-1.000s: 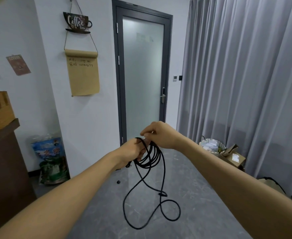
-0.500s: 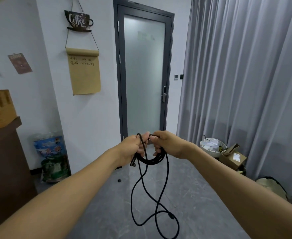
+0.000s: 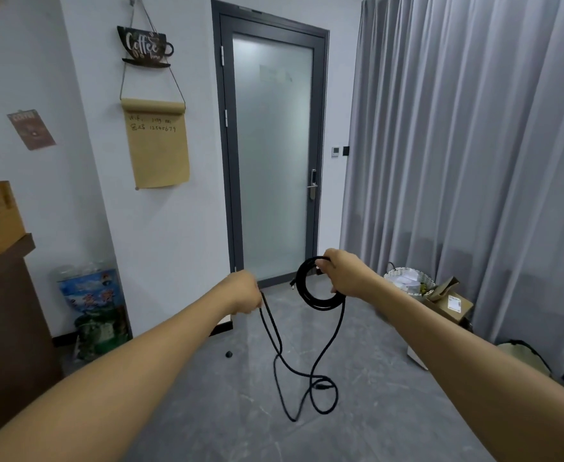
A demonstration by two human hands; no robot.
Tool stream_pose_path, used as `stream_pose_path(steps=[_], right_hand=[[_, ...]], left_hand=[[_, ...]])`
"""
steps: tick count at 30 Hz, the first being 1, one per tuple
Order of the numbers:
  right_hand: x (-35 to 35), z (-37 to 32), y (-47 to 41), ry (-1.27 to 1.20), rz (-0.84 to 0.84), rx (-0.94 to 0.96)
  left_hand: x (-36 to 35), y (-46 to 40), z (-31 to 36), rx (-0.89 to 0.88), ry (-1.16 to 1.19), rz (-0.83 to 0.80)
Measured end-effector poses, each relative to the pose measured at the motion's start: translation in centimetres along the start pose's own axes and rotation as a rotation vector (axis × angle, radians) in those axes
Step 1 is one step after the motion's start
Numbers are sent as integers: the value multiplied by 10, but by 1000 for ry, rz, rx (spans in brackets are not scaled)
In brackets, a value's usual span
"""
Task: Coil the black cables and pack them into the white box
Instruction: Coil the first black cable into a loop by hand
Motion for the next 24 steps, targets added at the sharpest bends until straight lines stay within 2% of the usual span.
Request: stream_pose_path(steps=[2,4,5,7,9,14,19,24], right_hand=[[4,2,0,-18,0,2],[5,2,0,-17,-25,23],[4,1,-1,-15,-39,43],[2,-3,-1,-30,-72,101],[1,-8,0,-66,-93,157],[4,-12,1,-112,-105,253],[2,-14,0,-198,-56,317],[1,-14,-3,-325,-54,328]], left_hand=[[4,-1,5,9,50,215],[7,1,17,-117,164,378],[8,3,25,-201,226,397],[10,8,38,-343,335,350],[9,8,44,-408,369,268],[2,6,36,-429,638,120],[4,8,39,-430,1163,-56],[8,15,45,-477,1404,-151]])
Point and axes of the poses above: each hand's wrist, its own y-axis away from the middle knuckle, its own x-axis out of the back of the hand, z = x × y, the point moved 1 cm from there along -y, towards the middle knuckle, and after that the axes turned 12 degrees about -y, right-handed, at the moved point
